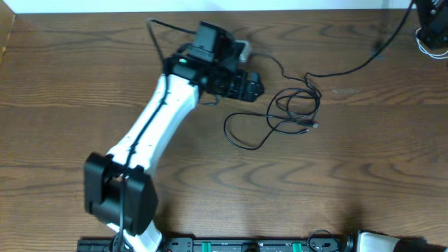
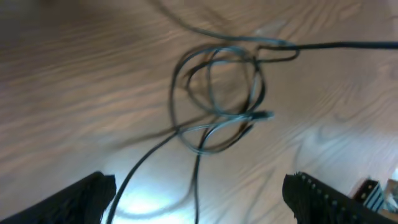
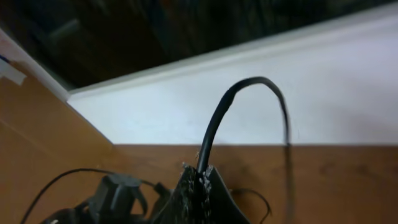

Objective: Untangle cables

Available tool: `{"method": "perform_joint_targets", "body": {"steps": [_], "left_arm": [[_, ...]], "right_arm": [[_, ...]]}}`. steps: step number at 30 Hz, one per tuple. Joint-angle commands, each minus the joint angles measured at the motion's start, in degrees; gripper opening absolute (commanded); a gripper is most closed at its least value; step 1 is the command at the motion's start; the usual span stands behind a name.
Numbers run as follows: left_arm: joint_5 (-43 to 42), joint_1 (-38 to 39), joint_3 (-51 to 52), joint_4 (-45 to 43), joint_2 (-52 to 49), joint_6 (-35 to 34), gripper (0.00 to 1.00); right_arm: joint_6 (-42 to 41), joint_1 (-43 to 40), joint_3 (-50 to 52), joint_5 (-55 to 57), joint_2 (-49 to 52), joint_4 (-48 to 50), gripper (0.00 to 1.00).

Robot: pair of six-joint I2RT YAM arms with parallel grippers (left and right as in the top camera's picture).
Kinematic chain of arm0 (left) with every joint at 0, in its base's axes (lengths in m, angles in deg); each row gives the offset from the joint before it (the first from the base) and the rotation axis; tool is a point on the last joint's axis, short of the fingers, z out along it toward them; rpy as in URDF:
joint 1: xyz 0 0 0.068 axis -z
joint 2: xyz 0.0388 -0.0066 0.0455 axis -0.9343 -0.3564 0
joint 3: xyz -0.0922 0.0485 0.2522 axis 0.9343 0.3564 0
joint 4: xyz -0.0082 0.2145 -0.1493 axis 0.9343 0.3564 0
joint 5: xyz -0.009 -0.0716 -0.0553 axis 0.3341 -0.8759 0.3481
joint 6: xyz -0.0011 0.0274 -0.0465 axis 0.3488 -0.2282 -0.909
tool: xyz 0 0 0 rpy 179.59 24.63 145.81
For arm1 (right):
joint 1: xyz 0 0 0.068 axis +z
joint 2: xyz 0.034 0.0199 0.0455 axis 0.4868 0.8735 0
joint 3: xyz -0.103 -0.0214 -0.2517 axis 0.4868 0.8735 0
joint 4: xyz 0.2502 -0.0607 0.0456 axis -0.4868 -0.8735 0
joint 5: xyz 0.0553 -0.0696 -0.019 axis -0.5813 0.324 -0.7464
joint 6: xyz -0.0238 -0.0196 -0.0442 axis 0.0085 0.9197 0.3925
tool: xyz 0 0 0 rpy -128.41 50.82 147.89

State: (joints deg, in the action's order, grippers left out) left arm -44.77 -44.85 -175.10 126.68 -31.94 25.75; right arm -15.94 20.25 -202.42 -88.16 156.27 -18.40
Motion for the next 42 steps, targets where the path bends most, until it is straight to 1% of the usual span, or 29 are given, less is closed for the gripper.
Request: {"method": "perform_joint_targets", "body": {"steps": [1, 7, 11, 14, 19, 23, 25, 28, 30, 33, 35, 38, 42], "left_arm": [[-1.6, 2.6, 0.3, -4.4, -2.1, -5.3, 0.92], [-1.5, 6.7, 0.3, -14.6, -6.2, -9.9, 0.92], [-1.3, 8.0, 0.3, -19.5, -9.1, -12.7, 0.92], [-1.3, 8.2, 0.3, -21.4, -11.1, -13.8, 0.92], [0.4, 8.2, 0.3, -21.9, -12.6, -16.1, 0.92], [0.4, 8.2, 0.3, -21.8, -12.7, -16.1, 0.91], [-0.1, 8.3, 0.3, -22.1, -12.6, -14.8, 0.91], [-3.1, 8.3, 0.3, -23.9, -12.6, -12.3, 0.88], [-6.9, 8.3, 0.3, -26.6, -12.6, -12.2, 0.88], [-13.8, 8.3, 0.3, -32.4, -12.6, -12.2, 0.88], [-16.9, 8.3, 0.3, -35.5, -12.6, -12.2, 0.88], [-19.4, 8.3, 0.3, -37.7, -12.6, -12.4, 0.88], [-19.8, 8.3, 0.3, -39.8, -12.6, -12.4, 0.88]], "right_arm": [[-0.3, -0.2, -0.1, -0.8, 0.5, -0.9, 0.01], [-0.1, -0.2, -0.1, -0.8, 1.2, -2.4, 0.01], [0.6, -0.1, -0.1, -0.8, 1.2, -3.4, 0.01], [1.0, -0.1, -0.1, -0.8, 1.2, -4.0, 0.01], [1.7, -0.1, -0.1, -0.3, 1.2, -4.8, 0.01], [2.1, -0.1, -0.1, -0.1, 1.3, -5.1, 0.01], [2.1, -0.1, -0.1, -0.1, 1.3, -5.2, 0.01], [2.6, -0.1, -0.1, -0.1, 1.5, -5.7, 0.01], [3.0, -0.1, -0.1, 0.1, 1.6, -6.0, 0.01], [3.1, -0.1, -0.1, 0.1, 1.9, -6.2, 0.01], [3.1, -0.1, -0.1, 0.1, 2.1, -6.2, 0.01], [3.1, -0.1, -0.1, 0.1, 2.4, -6.3, 0.01], [3.6, -0.1, -0.1, 0.1, 2.5, -6.3, 0.01]]}}
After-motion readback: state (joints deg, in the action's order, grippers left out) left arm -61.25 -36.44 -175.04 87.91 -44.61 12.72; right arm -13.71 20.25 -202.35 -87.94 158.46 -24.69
